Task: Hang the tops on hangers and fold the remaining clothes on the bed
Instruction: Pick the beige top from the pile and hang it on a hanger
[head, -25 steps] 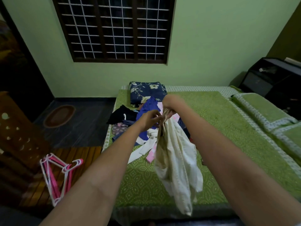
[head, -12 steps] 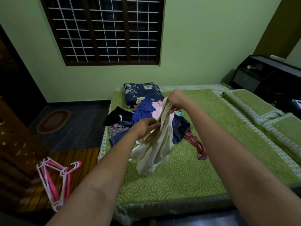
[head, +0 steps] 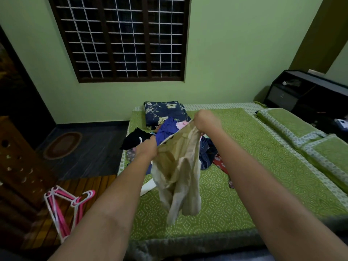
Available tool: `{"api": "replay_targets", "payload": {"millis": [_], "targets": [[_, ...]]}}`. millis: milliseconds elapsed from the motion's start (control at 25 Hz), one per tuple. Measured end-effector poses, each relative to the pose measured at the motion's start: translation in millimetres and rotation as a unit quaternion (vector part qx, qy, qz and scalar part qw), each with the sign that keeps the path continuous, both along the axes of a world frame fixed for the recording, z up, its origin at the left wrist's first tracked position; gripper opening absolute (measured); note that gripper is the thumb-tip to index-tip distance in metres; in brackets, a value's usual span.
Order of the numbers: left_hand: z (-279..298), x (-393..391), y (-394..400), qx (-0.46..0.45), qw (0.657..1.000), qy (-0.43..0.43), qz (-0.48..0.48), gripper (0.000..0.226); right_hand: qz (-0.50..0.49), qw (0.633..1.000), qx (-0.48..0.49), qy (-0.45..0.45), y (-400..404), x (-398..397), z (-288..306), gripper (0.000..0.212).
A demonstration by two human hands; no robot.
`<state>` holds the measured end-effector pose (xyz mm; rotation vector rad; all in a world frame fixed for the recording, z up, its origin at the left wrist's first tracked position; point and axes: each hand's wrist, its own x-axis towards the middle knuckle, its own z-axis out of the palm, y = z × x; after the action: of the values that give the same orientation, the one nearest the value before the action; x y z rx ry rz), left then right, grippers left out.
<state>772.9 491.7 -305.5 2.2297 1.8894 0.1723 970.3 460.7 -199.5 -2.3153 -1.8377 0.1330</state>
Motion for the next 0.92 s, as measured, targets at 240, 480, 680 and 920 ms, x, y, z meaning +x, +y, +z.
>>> {"api": "replay_targets", "payload": {"millis": [240,480,680,920], "targets": [[0,-28,1,-0.184,0.973,0.134,-0.046,0.034,-0.149,0.925,-0.341,-0.08,-31,25,-58,0.042],[58,-23,37,-0.403,0.89,0.208,-0.044,0.039,-0.103,0.937,-0.325,-0.077,-11,34,-27,0.041],[85,-3,103,-0.247,0.969,0.011,0.027,0.024,-0.075,0.956,-0.281,-0.041,69,50,4,0.023],[1,56,199,-0.212,0.919,-0.298,0.145,0.04,-0.149,0.893,-0.196,0.376,201,75,-98,0.036]]}}
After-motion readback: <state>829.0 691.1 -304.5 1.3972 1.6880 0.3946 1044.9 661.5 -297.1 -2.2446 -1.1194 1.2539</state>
